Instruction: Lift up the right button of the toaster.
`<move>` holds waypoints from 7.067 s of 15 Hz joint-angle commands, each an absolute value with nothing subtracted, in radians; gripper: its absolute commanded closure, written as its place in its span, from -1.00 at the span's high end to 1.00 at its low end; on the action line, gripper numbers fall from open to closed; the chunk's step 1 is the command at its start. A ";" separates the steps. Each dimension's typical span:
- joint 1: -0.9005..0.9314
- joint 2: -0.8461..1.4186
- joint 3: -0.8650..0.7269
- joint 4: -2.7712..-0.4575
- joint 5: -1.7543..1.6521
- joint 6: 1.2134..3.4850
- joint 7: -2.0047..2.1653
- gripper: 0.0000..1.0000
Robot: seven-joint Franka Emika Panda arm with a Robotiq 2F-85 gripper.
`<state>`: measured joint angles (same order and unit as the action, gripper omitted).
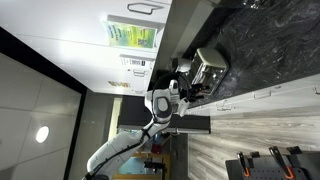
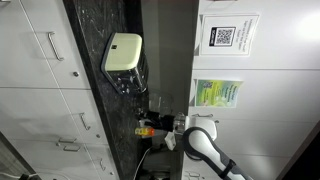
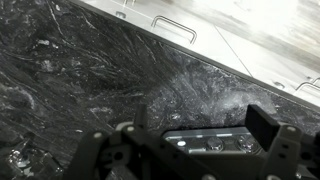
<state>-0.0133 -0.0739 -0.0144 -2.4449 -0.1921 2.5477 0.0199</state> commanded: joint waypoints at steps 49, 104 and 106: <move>-0.315 0.492 0.231 -2.180 -0.087 3.077 -0.440 -1.00; -0.660 0.191 0.500 -2.601 -0.284 3.343 -0.254 -1.00; -0.682 0.176 0.532 -2.613 -0.301 3.343 -0.250 -1.00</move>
